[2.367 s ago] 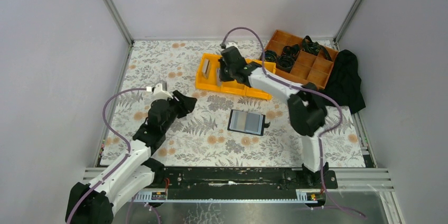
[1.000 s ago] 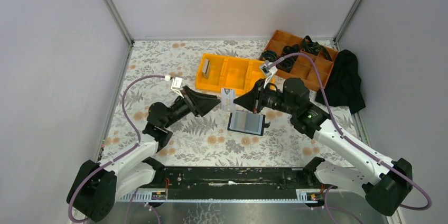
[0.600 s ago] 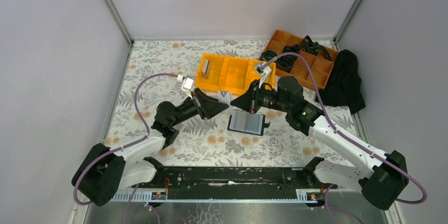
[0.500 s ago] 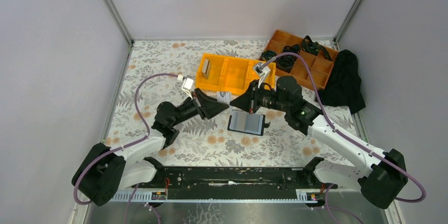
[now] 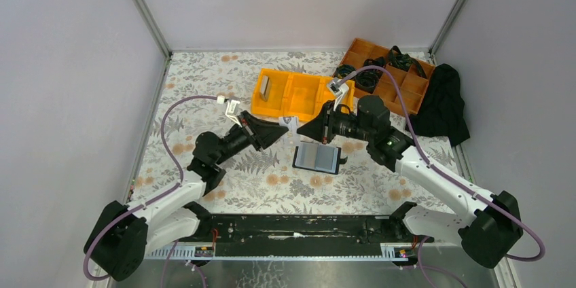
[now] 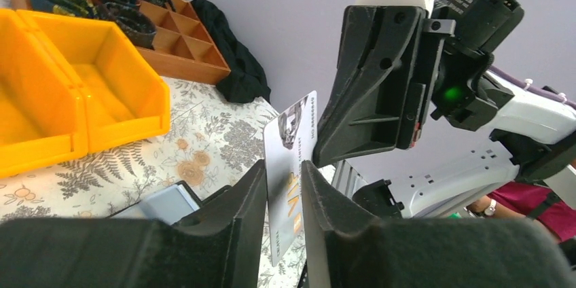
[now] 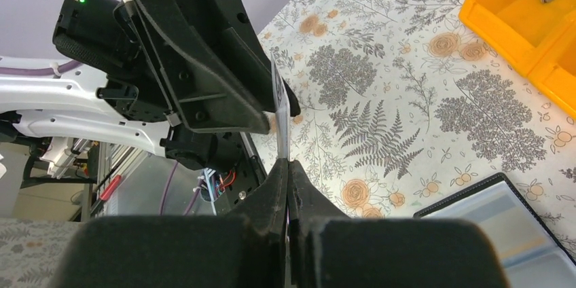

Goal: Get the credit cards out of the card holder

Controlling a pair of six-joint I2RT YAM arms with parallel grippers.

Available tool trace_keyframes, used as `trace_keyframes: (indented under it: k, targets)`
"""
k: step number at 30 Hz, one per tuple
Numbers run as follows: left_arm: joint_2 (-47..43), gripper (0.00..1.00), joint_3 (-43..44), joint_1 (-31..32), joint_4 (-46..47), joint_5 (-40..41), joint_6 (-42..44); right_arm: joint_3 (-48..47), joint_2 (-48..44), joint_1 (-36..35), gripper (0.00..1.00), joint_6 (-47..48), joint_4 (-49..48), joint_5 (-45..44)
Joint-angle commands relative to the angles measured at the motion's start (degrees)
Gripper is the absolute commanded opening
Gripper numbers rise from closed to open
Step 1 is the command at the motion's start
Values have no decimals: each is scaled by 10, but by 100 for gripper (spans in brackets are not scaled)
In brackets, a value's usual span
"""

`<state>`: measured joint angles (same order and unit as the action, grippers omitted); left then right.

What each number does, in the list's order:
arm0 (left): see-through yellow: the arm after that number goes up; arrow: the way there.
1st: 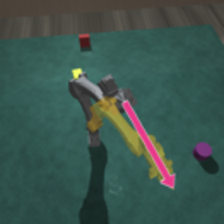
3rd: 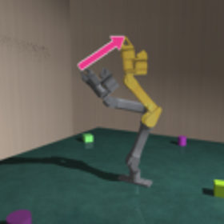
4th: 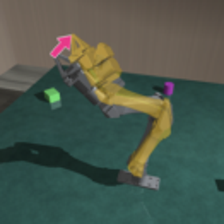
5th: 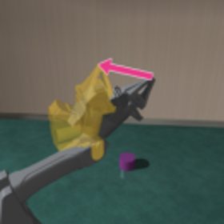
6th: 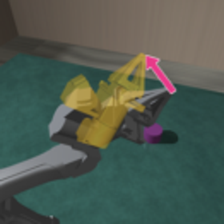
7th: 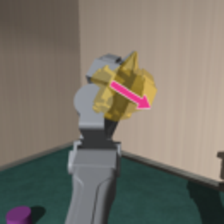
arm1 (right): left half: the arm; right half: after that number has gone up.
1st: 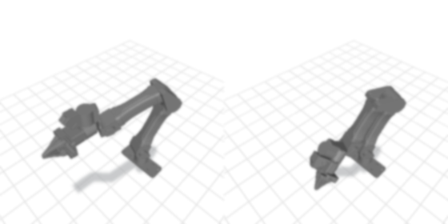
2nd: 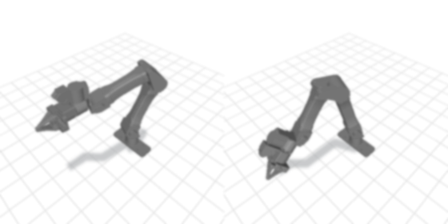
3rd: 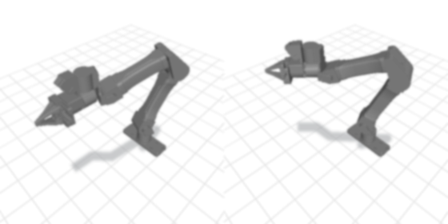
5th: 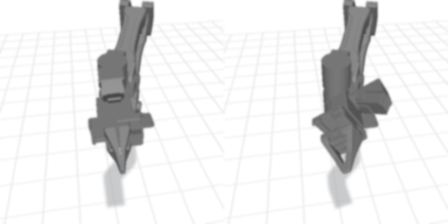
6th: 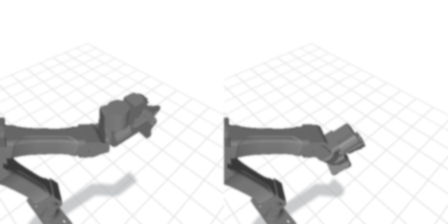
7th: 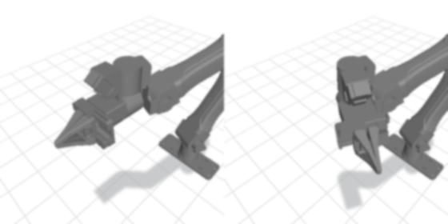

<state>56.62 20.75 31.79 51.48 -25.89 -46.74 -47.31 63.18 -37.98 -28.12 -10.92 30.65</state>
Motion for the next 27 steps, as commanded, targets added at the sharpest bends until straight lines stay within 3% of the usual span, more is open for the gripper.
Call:
trace_keyframes:
  k: [1,3,4,12,16,18,21,27]
  targets:
    - [15,25,14,1,16,4,10,4,7,12,0,-1,-33,14]
    - [20,4,16,2,16,2,9,8,8,14,0,-4,-36,14]
    - [20,0,16,2,16,2,9,10,8,15,0,-5,-38,13]
    - [27,0,24,2,5,5,11,11,14,22,0,-9,-39,-3]
    - [39,0,92,1,-141,55,60,-5,7,24,51,13,24,-96]
    - [59,0,155,-4,-254,93,97,-12,3,24,68,33,64,-165]
    - [114,0,258,-31,-394,108,135,-9,10,29,74,51,84,-208]
    - [262,0,481,-88,-593,109,202,-3,83,38,74,63,76,-173]
